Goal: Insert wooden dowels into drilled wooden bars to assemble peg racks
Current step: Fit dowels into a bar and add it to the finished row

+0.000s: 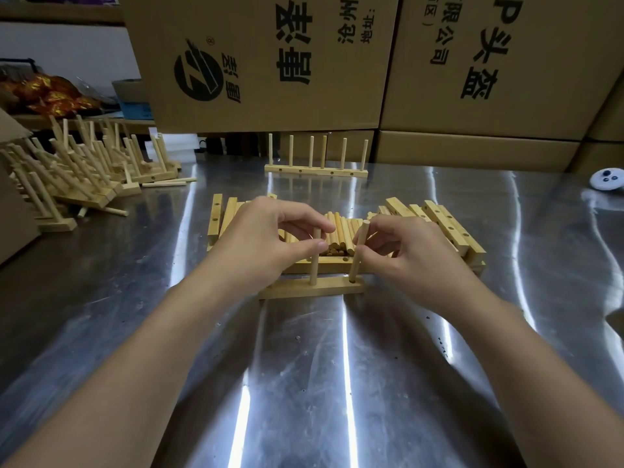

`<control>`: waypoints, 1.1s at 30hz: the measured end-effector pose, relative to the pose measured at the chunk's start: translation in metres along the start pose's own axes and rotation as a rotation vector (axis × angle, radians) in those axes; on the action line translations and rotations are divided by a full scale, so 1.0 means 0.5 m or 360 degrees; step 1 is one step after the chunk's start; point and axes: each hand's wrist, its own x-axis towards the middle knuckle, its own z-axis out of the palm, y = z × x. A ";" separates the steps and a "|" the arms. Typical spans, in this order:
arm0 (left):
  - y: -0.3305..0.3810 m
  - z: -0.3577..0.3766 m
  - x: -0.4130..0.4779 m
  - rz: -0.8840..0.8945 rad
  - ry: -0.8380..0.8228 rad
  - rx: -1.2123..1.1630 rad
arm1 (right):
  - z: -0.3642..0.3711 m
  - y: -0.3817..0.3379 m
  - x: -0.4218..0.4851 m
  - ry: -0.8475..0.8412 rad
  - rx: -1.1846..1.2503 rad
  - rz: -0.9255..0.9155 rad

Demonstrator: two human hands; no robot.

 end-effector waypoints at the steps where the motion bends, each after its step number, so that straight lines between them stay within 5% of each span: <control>1: 0.000 0.000 0.000 -0.0002 0.0001 -0.0001 | -0.001 -0.001 0.001 -0.0009 -0.0004 -0.0003; 28: -0.010 0.000 0.005 0.0009 -0.0011 -0.0047 | -0.002 -0.008 0.000 -0.0138 0.0052 0.0104; 33: -0.011 0.000 0.006 -0.0003 -0.0002 -0.0037 | 0.039 -0.027 0.010 0.0042 0.1087 0.0461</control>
